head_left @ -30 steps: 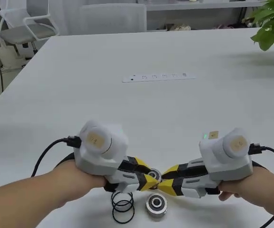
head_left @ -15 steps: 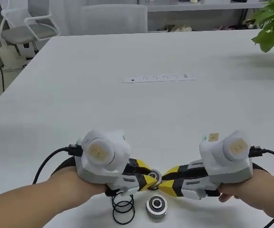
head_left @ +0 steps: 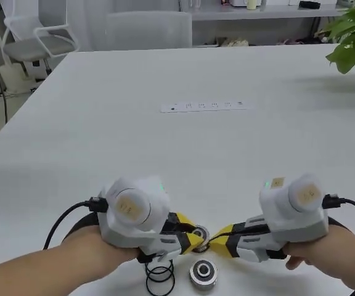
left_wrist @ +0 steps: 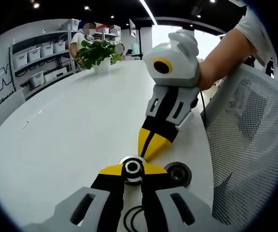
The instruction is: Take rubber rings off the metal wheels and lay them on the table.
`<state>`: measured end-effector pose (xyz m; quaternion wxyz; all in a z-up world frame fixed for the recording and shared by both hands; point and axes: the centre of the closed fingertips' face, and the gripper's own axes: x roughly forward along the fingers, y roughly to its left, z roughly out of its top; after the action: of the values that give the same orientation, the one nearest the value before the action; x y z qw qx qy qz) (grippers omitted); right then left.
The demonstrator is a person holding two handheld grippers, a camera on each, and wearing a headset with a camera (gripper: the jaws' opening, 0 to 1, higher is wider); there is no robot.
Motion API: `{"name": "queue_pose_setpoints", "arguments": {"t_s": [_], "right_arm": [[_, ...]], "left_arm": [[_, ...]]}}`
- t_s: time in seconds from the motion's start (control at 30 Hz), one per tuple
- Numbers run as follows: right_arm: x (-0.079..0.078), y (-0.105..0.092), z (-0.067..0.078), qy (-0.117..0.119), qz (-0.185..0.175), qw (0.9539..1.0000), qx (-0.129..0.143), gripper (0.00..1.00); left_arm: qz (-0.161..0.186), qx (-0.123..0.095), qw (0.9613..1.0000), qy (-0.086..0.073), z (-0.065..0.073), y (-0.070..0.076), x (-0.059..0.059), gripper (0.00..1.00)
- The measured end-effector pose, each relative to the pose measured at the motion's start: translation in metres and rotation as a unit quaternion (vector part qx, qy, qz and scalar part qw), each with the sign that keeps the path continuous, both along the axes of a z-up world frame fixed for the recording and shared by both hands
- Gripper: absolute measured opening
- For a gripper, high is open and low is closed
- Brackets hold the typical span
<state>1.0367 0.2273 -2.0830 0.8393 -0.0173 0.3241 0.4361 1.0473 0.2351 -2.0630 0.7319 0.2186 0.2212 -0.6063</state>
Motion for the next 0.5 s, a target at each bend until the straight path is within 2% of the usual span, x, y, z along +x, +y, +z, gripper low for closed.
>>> {"name": "queue_pose_setpoints", "arguments": {"t_s": [0.1,0.13,0.17,0.2,0.23,0.3,0.4,0.47,0.5], "right_arm": [[0.002,-0.001,0.002,0.016,-0.016,0.9995,0.02,0.0],[0.002,-0.003,0.001,0.02,-0.02,0.9995,0.017,0.0],[0.005,-0.005,0.003,0.017,-0.029,0.9991,0.024,0.0],[0.006,-0.006,0.004,0.024,-0.039,0.9984,0.033,0.0],[0.01,-0.008,0.008,0.027,-0.056,0.9967,0.053,0.0],[0.012,-0.009,0.011,0.035,-0.066,0.995,0.067,0.0],[0.01,-0.007,0.011,0.031,-0.059,0.9959,0.061,0.0],[0.012,-0.004,0.017,0.037,-0.068,0.9934,0.085,0.0],[0.011,-0.004,0.016,0.049,-0.073,0.992,0.091,0.0]], "left_arm": [[-0.001,0.002,1.0,0.0,0.0,0.0,0.0,0.07],[-0.001,0.003,1.0,0.0,0.0,0.0,0.0,0.07],[-0.001,0.002,1.0,0.0,0.0,0.0,0.0,0.07],[0.0,0.001,1.0,0.0,0.0,0.0,0.0,0.07],[0.001,0.001,1.0,0.0,0.0,0.0,0.0,0.07],[0.004,0.001,1.0,0.002,0.0,0.0,0.0,0.07],[0.006,0.005,1.0,0.001,0.0,-0.001,0.0,0.07],[0.007,0.006,1.0,-0.001,0.0,-0.002,-0.001,0.07],[0.007,0.006,1.0,-0.002,0.0,-0.002,-0.001,0.07]]}}
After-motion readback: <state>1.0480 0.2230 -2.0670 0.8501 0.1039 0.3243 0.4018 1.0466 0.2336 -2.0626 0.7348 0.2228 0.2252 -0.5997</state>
